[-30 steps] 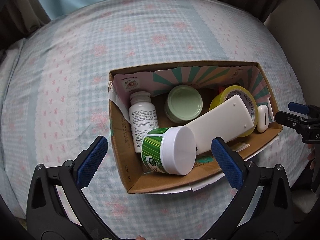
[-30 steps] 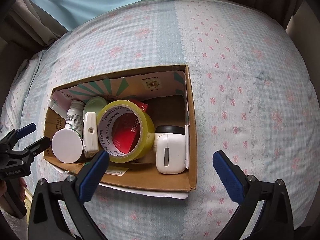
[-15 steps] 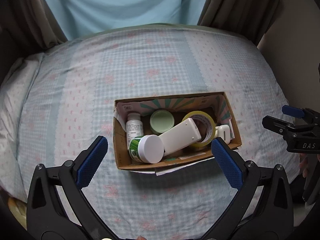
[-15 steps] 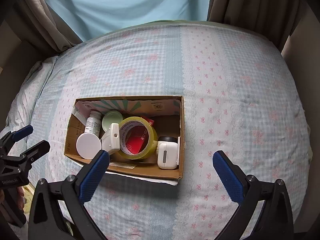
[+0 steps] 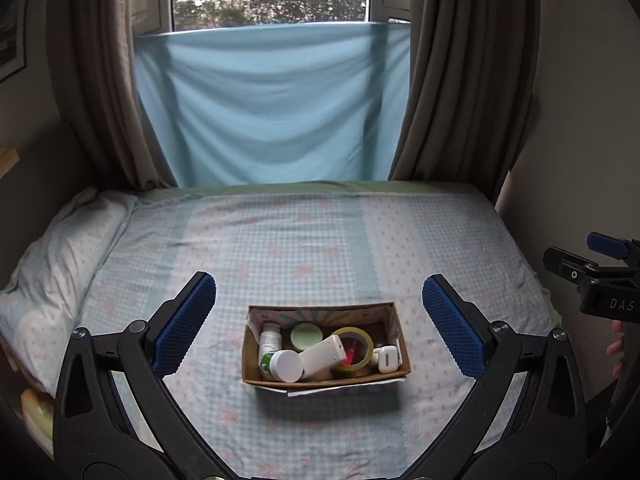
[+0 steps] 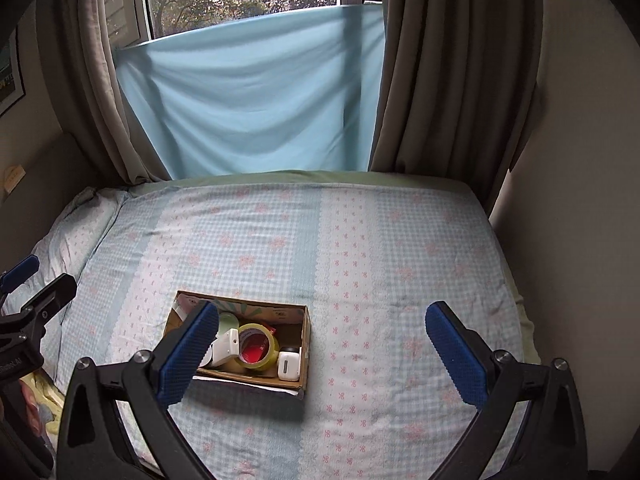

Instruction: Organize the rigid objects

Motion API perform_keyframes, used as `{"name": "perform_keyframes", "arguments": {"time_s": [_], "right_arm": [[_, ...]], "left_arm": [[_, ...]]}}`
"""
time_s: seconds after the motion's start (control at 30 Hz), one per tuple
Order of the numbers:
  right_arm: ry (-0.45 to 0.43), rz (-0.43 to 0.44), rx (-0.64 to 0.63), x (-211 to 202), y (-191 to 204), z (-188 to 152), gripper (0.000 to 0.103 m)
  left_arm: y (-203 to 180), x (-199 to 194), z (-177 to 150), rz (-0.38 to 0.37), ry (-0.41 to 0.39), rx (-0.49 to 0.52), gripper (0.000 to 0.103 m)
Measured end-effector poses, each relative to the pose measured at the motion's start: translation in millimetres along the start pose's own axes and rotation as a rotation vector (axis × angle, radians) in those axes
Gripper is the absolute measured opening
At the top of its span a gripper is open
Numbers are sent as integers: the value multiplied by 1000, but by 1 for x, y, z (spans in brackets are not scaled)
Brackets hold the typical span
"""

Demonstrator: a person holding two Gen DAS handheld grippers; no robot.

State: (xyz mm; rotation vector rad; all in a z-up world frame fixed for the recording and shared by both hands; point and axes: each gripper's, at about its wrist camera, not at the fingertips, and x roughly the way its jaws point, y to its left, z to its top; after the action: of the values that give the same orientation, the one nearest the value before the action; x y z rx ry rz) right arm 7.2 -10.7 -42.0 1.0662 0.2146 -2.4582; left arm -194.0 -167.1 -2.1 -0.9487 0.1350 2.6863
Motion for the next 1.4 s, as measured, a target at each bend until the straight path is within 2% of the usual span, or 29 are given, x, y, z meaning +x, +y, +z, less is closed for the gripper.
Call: {"name": "perform_keyframes", "arguments": {"time_s": [0.2,0.4,1.4], "right_arm": [[-67,-61,7,-33,-7,-13,103],[-88,-75,18,-45,-5,-21,103],[-113,-89,54,-50,-16,-19,103]], "left_arm": [[-4,-29,-13,16,-66,-13,103],[-7,-33,-17,-3,-70,-29,103],[-27,-29,-18,-9,-70,0,103]]}}
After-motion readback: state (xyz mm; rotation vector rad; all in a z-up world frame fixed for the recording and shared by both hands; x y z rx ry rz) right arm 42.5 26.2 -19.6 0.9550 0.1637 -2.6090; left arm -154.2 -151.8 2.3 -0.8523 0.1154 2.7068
